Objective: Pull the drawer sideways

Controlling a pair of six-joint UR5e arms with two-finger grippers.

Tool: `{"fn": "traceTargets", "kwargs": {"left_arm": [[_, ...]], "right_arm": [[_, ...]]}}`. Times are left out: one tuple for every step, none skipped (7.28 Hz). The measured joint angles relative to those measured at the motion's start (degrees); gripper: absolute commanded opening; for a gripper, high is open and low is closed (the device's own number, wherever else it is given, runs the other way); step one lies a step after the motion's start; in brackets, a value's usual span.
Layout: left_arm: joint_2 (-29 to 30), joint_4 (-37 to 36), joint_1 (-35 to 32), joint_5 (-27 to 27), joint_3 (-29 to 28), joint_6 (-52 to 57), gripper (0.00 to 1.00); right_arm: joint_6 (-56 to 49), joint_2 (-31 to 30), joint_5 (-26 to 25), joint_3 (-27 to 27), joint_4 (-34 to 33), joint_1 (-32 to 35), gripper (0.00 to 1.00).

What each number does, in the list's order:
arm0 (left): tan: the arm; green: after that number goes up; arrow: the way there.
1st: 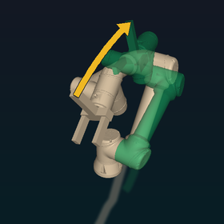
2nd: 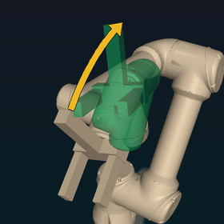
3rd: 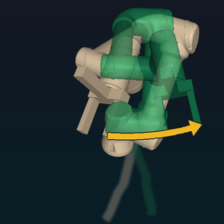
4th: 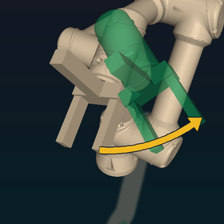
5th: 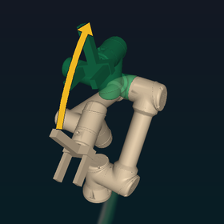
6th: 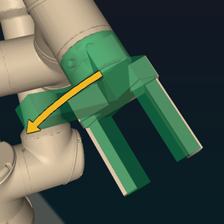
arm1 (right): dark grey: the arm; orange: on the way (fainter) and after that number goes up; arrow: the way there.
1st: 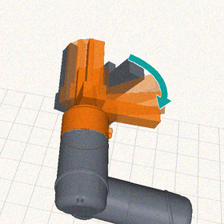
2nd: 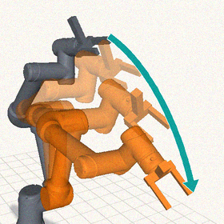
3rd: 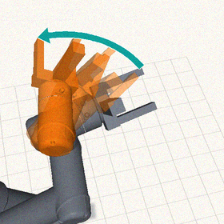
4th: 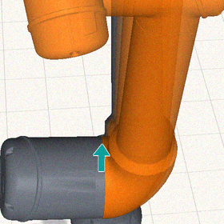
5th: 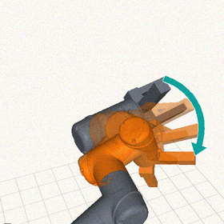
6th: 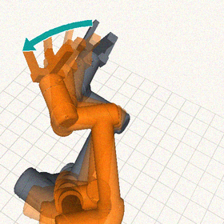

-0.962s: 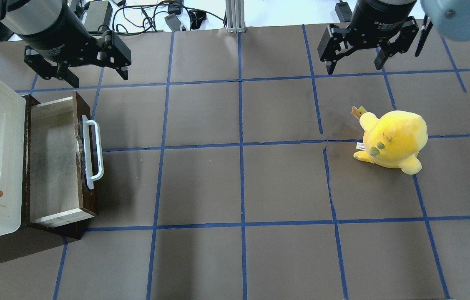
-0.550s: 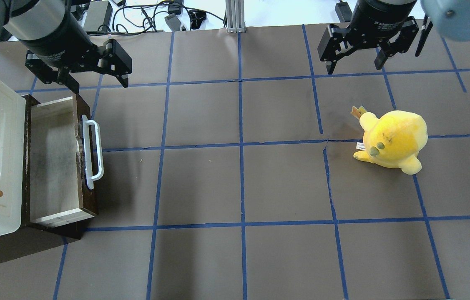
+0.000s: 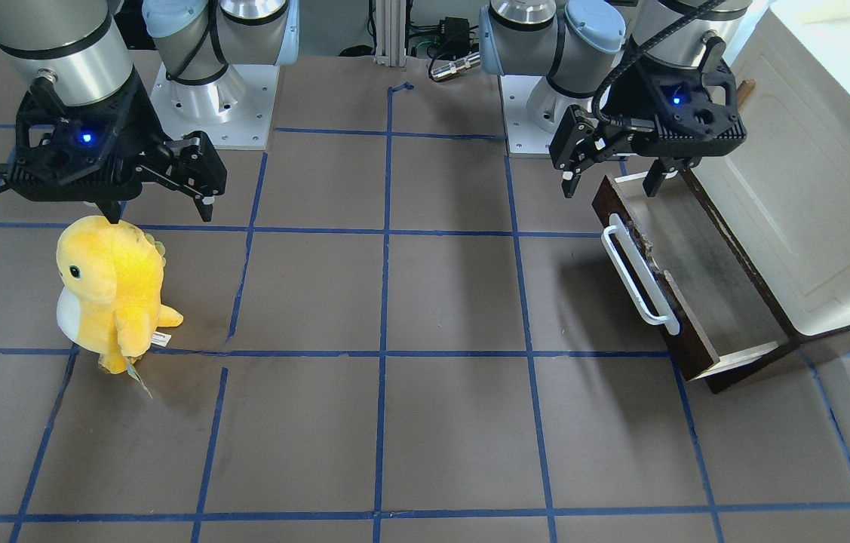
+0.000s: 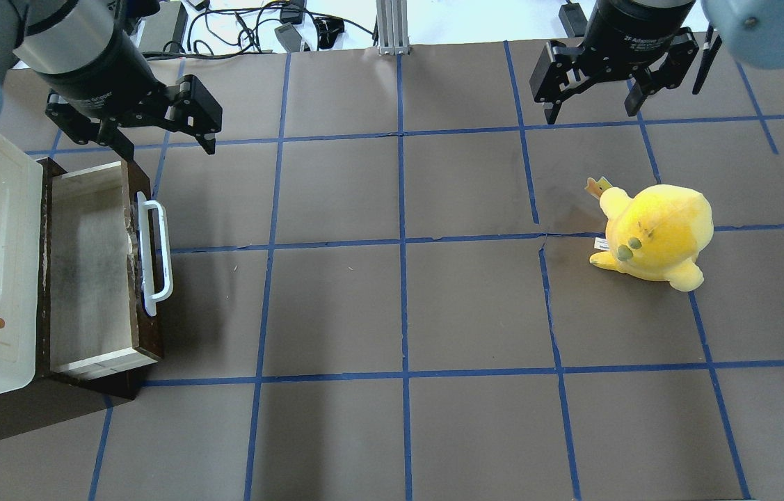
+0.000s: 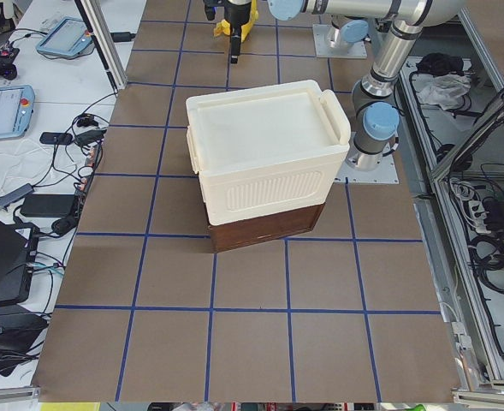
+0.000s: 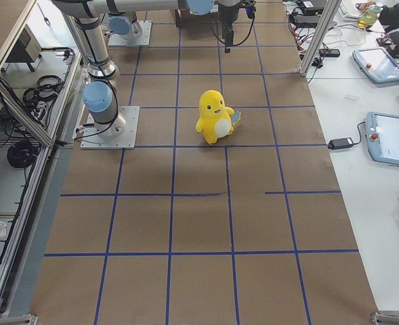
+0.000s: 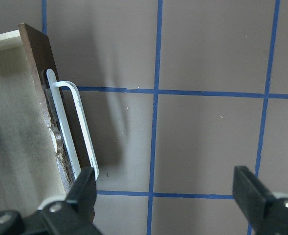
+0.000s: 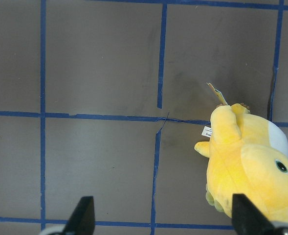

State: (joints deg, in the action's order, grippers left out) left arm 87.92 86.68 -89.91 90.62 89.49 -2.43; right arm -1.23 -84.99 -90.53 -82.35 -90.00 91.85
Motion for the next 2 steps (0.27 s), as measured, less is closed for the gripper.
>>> {"fn": "traceTargets", "kwargs": {"left_arm": [[0.0, -0.1, 0.0, 0.0, 0.0, 0.1, 1.00], [0.0, -0.3, 0.2, -0.2, 0.0, 0.2, 1.00]], "right_arm": [[0.0, 0.0, 0.0, 0.0, 0.0, 0.0, 1.00], [0.0, 0.0, 0.0, 0.0, 0.0, 0.0, 1.00]]}}
